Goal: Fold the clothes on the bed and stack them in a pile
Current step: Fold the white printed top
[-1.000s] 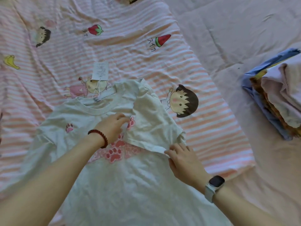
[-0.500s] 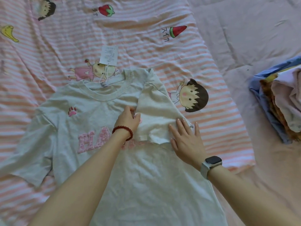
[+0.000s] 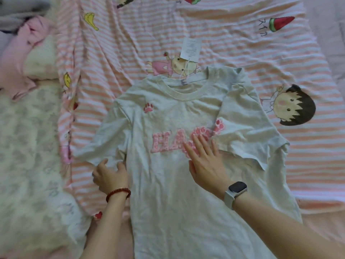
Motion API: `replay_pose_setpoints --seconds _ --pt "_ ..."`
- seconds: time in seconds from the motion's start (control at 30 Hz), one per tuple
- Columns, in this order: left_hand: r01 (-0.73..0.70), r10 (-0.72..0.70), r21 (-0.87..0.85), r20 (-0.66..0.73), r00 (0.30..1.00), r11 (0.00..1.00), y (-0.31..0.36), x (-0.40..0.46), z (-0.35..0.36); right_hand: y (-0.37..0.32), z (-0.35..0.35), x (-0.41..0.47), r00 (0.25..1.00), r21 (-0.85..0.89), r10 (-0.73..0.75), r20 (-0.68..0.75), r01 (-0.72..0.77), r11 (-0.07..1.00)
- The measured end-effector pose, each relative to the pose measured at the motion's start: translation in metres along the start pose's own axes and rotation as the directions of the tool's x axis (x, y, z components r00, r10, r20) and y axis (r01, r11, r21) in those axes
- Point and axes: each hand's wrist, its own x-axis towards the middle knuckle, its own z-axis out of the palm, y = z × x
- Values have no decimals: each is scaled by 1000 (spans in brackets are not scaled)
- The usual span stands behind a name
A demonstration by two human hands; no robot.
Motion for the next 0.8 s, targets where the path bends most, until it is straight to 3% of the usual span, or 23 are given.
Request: replay_pose_setpoints --seconds 0.07,0.13,0.23,0.3,0.4,0.5,0.67,0.73,0.8 --pt "150 -152 -71 -21 988 986 -16 18 -11 -26 12 10 997 -4 -38 68 38 999" --pt "252 -248 -244 48 968 936 -26 38 -17 -47 22 17 991 10 -75 111 74 997" --pt "346 -243 -550 253 936 760 -32 71 -23 -70 34 24 981 4 -92 170 92 996" --pt "358 -210 -635 298 931 685 -29 92 -24 -79 38 27 979 6 -71 190 71 997" --pt "299 -188 -526 255 949 796 -23 114 -24 -85 39 31 976 -9 -32 214 35 999" --pt "228 -133 -526 212 968 820 -18 127 -29 -87 38 35 974 -40 -11 228 20 999" --pt "-137 77 -493 -141 987 859 7 156 -56 -92 36 38 967 -56 22 252 -8 998" --pt "-239 209 -451 -116 971 860 16 161 -61 -96 33 43 962 -44 51 269 -41 998" --pt "-213 264 -481 40 964 851 14 158 -60 -100 28 48 958 -16 88 273 -87 996"
